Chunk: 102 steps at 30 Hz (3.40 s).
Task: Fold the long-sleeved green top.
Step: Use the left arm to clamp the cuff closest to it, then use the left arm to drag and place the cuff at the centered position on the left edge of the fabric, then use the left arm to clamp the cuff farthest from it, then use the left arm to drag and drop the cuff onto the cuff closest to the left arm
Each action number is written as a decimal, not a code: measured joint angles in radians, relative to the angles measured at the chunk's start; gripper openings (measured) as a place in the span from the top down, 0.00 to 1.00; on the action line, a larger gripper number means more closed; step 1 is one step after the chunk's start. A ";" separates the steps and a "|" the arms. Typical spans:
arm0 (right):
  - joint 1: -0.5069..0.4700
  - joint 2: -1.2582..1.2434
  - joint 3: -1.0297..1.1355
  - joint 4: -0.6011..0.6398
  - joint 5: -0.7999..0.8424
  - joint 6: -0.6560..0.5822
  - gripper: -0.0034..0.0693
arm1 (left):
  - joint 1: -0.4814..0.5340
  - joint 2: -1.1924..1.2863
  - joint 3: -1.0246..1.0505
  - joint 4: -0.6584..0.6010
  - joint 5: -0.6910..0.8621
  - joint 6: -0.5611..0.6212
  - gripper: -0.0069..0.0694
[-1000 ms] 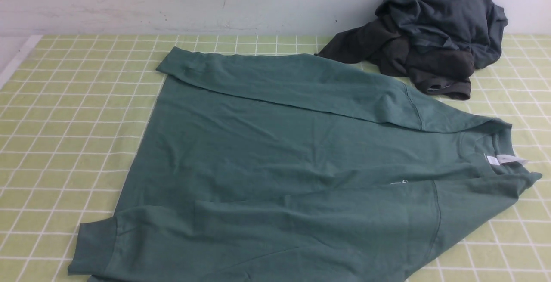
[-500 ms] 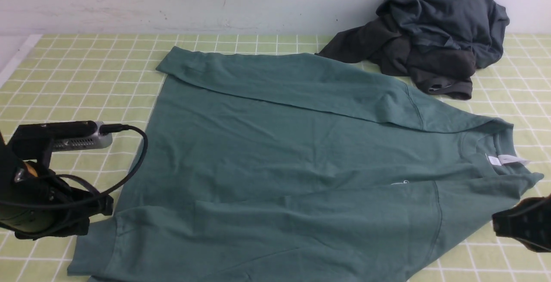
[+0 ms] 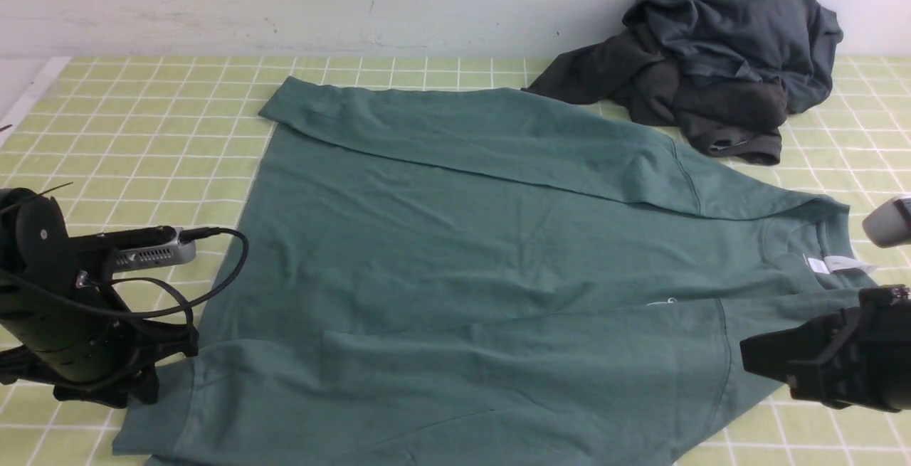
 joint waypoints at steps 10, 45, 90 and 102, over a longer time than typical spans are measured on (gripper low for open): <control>0.000 0.000 0.000 0.007 0.003 -0.002 0.97 | -0.008 -0.143 -0.091 -0.040 0.038 0.098 0.90; 0.000 0.000 0.000 -0.010 -0.017 -0.006 0.97 | -0.086 0.505 -1.028 -0.007 0.113 0.251 0.69; 0.000 0.000 0.017 -0.057 -0.093 -0.007 0.97 | -0.110 0.579 -1.403 0.018 0.458 0.088 0.91; 0.000 0.000 0.017 -0.031 -0.022 -0.006 0.97 | -0.216 0.339 -1.007 0.116 0.586 0.159 0.91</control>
